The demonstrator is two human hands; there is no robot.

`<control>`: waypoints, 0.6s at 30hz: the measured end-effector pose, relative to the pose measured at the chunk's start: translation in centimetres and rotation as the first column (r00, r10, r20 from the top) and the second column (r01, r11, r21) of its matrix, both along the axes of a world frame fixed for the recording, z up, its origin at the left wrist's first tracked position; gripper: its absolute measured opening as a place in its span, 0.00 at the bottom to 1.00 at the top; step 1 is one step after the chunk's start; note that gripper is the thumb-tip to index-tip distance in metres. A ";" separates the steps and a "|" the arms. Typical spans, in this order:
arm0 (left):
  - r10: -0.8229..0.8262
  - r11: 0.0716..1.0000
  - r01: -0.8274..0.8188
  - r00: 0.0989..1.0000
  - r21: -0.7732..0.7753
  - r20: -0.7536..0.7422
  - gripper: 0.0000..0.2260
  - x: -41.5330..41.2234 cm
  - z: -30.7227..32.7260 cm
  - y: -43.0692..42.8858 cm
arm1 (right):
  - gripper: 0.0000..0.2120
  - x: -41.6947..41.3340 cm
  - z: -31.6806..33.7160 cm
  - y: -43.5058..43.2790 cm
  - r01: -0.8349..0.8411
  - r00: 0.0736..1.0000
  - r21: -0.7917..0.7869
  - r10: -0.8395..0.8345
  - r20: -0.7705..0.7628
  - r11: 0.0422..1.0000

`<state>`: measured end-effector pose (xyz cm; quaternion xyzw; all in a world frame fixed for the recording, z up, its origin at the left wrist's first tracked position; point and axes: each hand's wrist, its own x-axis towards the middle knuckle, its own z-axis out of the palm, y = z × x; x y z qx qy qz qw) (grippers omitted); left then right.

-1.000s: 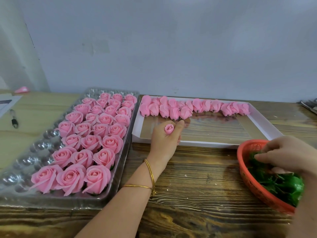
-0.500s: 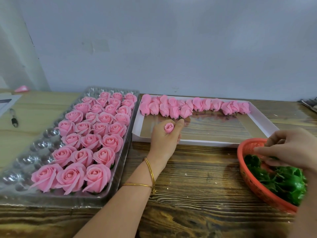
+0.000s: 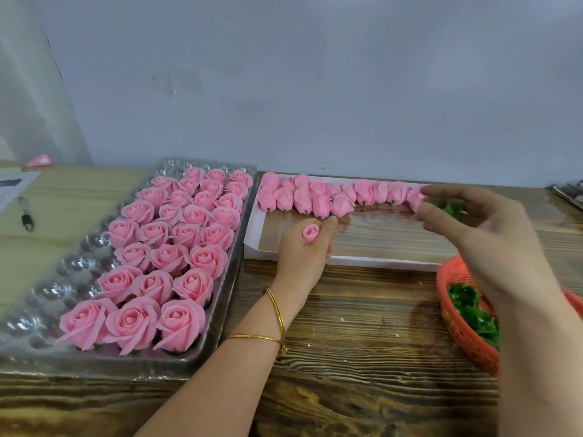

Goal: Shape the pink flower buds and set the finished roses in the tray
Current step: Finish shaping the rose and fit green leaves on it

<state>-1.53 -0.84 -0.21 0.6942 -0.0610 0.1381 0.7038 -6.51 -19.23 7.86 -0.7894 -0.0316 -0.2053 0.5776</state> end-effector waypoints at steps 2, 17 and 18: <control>0.004 1.000 -0.004 1.000 -0.010 -0.007 0.16 0.0 0.0 0.0 | 0.10 0.6 -0.6 1.0 -0.081 0.997 0.018 0.081 -0.009 0.997; 0.065 0.995 -0.062 0.997 -0.072 0.040 0.21 0.2 0.0 0.2 | 0.25 3.4 -5.6 5.0 -0.113 0.993 -0.287 0.097 -0.069 0.951; 0.063 0.994 -0.060 0.997 -0.094 0.033 0.22 0.1 0.0 0.2 | 0.24 3.4 -5.8 5.3 -0.117 0.993 -0.296 0.102 -0.067 0.948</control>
